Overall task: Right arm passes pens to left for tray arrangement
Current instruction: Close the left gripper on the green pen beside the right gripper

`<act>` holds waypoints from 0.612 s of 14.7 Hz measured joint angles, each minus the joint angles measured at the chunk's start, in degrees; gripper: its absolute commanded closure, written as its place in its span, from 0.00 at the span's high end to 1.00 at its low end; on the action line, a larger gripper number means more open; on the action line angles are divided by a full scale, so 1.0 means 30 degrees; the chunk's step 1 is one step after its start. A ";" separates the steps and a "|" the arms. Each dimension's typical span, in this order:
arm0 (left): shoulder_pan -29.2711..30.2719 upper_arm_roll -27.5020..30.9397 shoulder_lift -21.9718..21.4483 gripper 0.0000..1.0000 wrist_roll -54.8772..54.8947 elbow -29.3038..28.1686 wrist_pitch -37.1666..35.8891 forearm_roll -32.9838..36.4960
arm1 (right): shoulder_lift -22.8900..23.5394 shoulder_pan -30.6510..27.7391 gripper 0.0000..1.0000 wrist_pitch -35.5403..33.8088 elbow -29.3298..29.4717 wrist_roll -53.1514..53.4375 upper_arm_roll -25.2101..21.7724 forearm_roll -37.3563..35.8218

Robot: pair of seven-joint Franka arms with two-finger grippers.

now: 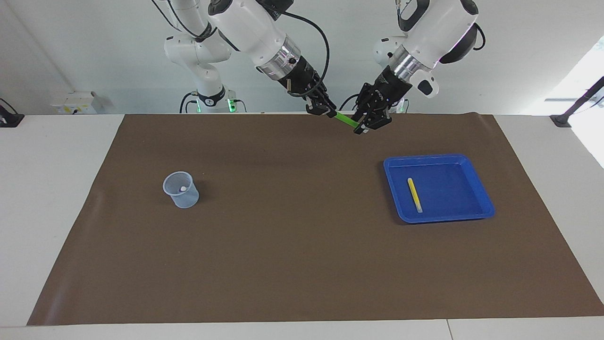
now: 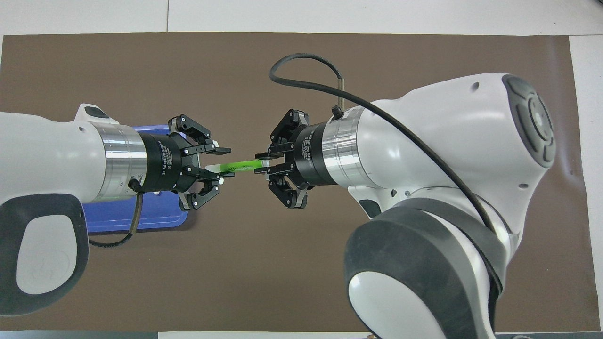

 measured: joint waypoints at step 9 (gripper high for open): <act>-0.0046 -0.0033 -0.0052 0.00 0.0182 -0.0043 -0.0124 -0.0013 | 0.0115 -0.0044 0.00 0.0228 0.0100 0.0000 0.0000 0.0000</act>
